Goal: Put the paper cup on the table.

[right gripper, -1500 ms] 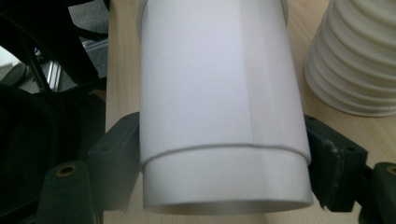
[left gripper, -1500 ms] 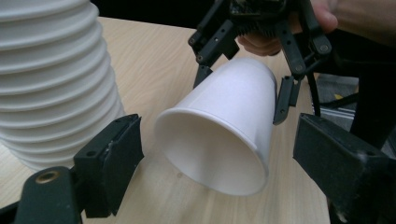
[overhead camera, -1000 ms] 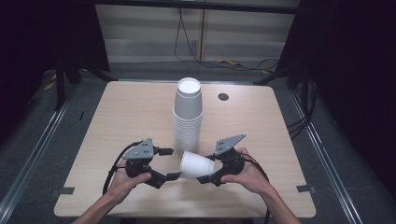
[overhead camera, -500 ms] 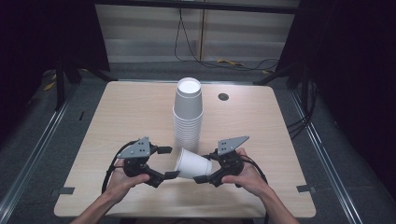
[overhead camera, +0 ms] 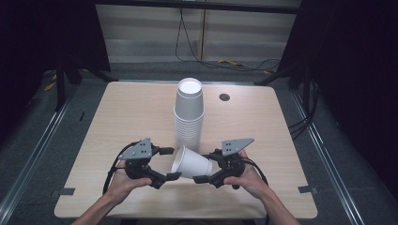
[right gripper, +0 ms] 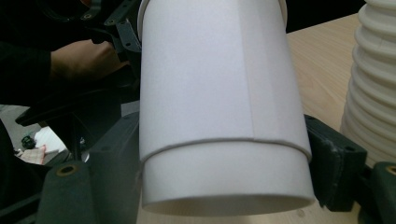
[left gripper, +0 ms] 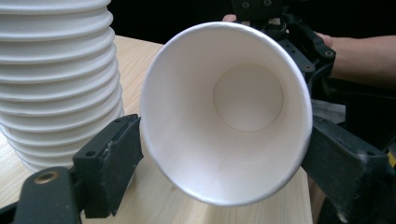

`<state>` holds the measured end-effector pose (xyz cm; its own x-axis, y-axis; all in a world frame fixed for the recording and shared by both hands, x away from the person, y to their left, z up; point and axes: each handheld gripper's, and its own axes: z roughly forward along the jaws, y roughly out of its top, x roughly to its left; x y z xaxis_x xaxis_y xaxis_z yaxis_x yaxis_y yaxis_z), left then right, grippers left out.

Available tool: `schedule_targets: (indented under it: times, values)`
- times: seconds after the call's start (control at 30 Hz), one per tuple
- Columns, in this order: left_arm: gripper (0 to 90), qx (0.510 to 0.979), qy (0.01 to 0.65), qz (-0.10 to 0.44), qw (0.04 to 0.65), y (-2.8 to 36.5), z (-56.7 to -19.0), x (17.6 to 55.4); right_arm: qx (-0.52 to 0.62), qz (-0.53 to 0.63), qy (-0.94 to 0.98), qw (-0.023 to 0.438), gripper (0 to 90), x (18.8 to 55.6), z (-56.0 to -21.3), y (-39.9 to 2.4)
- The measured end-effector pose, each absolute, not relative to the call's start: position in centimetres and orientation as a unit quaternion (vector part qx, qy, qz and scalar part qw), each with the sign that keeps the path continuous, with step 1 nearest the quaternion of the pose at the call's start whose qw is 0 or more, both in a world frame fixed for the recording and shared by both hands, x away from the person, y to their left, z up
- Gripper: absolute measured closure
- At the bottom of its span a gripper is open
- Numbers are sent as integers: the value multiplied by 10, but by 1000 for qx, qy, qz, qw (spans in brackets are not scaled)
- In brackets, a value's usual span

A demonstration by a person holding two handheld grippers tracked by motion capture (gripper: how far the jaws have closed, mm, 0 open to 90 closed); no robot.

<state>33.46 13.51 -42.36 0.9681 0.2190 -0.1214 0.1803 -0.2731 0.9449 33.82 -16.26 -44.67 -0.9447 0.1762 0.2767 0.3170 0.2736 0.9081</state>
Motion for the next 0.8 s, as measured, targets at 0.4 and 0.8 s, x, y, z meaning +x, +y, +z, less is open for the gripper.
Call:
schedule_targets:
  times: [0.4,0.8]
  values:
    - [9,798,136,16,587,131,-431,335,-147,-587,-793,66,224,336,-447,-160]
    - [0,804,117,5,583,127,-435,336,-136,-580,-801,63,225,334,-446,-157]
